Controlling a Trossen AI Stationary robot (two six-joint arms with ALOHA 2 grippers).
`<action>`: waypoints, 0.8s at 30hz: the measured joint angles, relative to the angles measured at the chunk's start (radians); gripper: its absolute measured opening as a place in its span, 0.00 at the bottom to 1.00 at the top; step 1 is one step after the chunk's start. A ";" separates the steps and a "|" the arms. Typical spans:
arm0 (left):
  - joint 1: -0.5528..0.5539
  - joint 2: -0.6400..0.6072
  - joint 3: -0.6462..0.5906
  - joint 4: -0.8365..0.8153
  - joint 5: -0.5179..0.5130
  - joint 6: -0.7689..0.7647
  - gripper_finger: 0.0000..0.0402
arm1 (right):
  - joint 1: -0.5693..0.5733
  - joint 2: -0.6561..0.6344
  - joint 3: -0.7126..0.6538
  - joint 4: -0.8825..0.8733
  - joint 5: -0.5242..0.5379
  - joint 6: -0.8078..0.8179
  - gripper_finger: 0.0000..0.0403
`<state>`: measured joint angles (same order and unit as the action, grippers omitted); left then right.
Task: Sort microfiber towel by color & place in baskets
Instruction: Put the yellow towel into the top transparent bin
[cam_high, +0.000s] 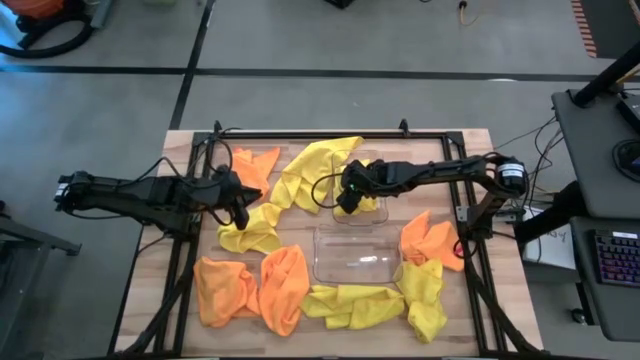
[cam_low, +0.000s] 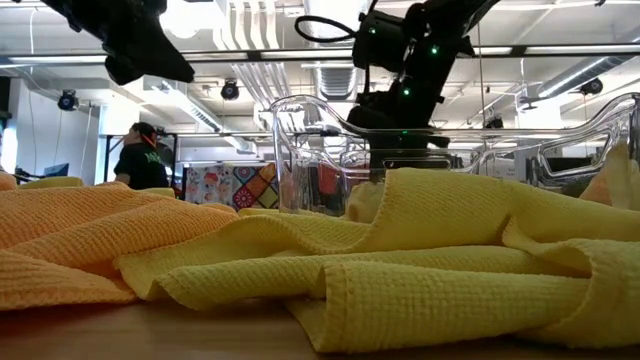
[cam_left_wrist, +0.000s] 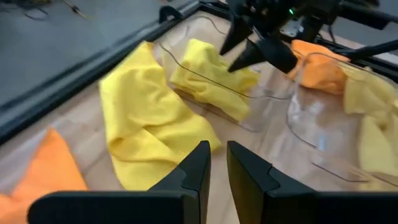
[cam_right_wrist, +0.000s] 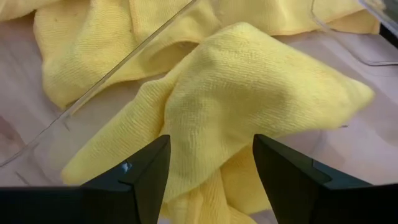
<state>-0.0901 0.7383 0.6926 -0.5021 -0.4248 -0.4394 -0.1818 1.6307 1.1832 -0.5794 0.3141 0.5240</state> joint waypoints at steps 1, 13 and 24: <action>-0.001 0.000 0.000 -0.007 0.008 -0.012 0.10 | 0.000 0.000 0.011 -0.016 0.000 -0.001 0.56; -0.015 0.000 0.000 -0.043 0.077 -0.158 0.10 | 0.007 -0.058 0.085 -0.189 0.000 -0.009 0.56; -0.111 0.063 0.000 -0.036 0.077 -0.265 0.10 | 0.096 -0.186 0.071 -0.193 0.000 -0.019 0.56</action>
<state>-0.2015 0.8015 0.6922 -0.5382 -0.3473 -0.7041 -0.0862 1.4445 1.2540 -0.7723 0.3141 0.5053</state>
